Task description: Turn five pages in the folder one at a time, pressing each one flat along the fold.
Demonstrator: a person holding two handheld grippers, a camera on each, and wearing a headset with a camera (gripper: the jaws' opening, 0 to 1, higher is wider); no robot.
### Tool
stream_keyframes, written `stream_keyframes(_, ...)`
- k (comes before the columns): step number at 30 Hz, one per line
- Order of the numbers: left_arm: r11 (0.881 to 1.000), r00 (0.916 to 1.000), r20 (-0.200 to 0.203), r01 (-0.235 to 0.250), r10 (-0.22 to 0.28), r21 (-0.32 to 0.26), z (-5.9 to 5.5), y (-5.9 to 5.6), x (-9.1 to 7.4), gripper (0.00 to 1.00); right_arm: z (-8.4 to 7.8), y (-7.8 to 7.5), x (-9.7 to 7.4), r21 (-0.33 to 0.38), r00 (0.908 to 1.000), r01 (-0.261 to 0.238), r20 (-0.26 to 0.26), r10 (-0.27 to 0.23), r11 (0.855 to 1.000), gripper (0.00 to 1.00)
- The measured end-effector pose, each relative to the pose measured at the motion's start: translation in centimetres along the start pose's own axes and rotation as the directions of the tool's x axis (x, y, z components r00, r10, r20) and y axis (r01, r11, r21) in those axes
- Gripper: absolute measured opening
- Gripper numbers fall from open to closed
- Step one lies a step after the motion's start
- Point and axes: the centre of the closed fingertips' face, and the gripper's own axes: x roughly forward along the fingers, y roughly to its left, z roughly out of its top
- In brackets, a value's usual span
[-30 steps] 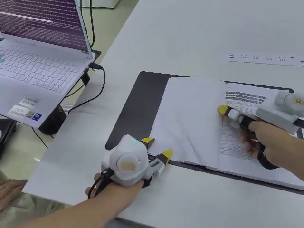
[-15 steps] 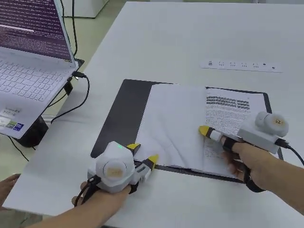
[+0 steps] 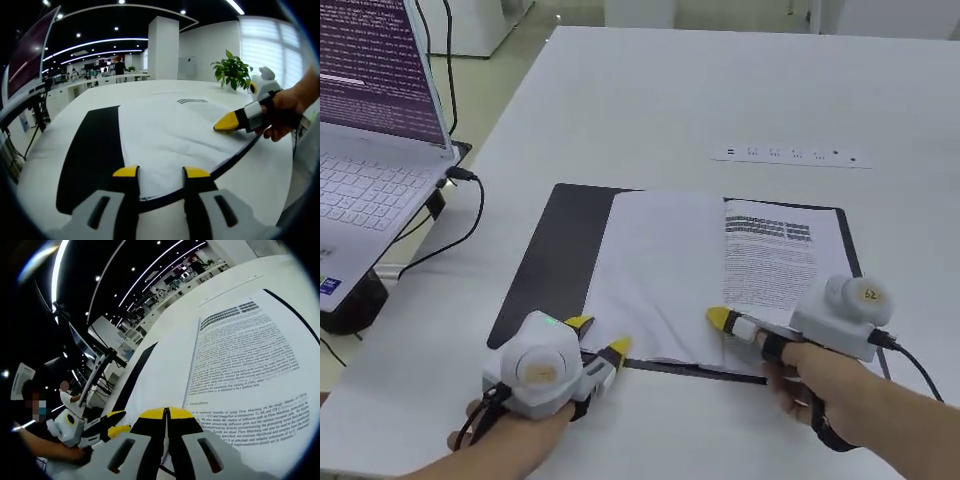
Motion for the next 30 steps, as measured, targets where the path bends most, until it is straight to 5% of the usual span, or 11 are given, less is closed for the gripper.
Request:
stream_keyframes(13, 1.0, 0.9999, 0.016, 0.0, 0.001, -0.006, 0.0, -0.1, -0.1, 0.33, -3.1, 0.6, -2.3, -0.004, 0.9993, 0.019, -0.034, -0.019, 1.0, 0.0)
stream_keyframes(30, 1.0, 0.9999, 0.014, -0.002, 0.003, -0.012, 0.0, 0.0, 0.0, 0.33, -4.7, 1.0, -3.6, 0.017, 0.9978, 0.051, -0.043, -0.05, 0.999, 0.0)
